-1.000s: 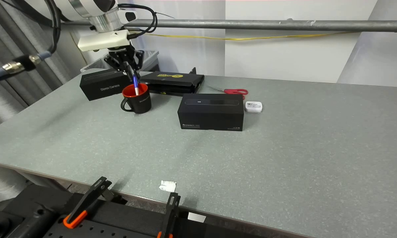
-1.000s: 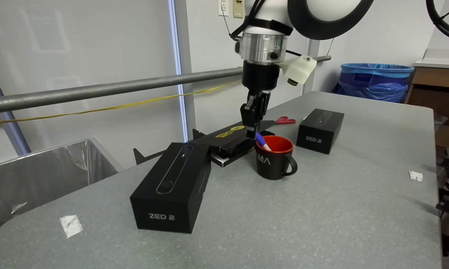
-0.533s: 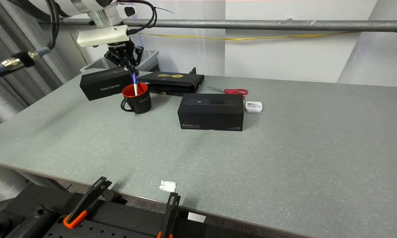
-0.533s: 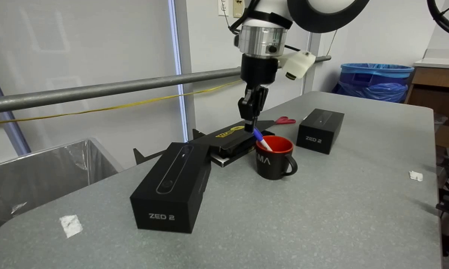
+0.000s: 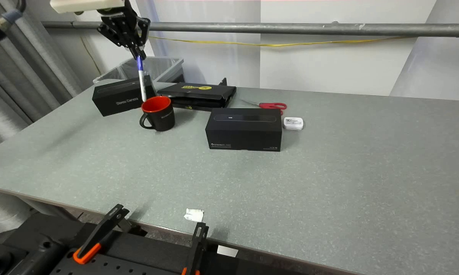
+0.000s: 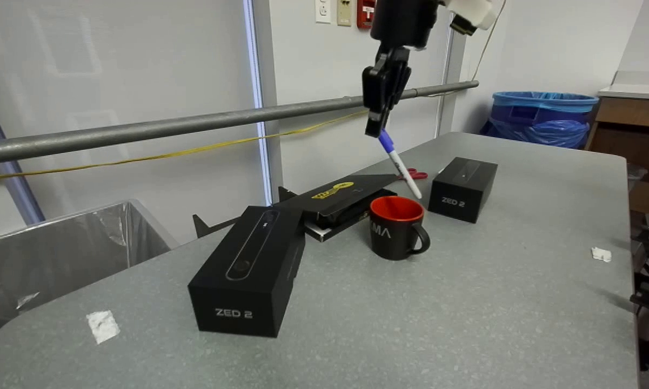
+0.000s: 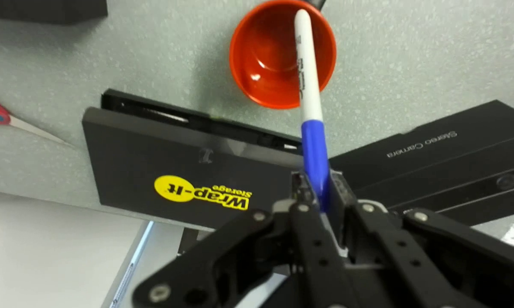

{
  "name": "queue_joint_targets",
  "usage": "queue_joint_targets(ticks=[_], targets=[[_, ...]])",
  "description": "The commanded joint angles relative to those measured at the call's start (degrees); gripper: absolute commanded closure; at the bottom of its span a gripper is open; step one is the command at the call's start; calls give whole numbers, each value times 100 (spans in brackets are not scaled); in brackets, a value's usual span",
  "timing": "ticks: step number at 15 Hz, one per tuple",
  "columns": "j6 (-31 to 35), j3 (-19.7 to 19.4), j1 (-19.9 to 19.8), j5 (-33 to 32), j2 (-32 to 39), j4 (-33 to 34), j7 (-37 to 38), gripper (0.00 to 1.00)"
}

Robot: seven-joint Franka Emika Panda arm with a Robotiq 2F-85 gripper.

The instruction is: Pick up the pen from the black mug cup and put it on the table.

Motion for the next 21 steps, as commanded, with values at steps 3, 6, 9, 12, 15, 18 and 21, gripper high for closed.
queue_joint_targets(ticks=[3,6,9,12,15,18,21], targets=[[-1236,-86,-404,226,-582,-747,160,97],[-1325,-273,-656,158,-98,-721,333,97],[-1037,-411,-859,365,628,-444,235,97],[-762,-480,-917,533,1292,-57,304,97],[-686,-465,-872,689,1743,330,309,97],[-706,-494,-807,657,1992,637,394,97],[-704,-502,-791,670,2079,813,452,60]])
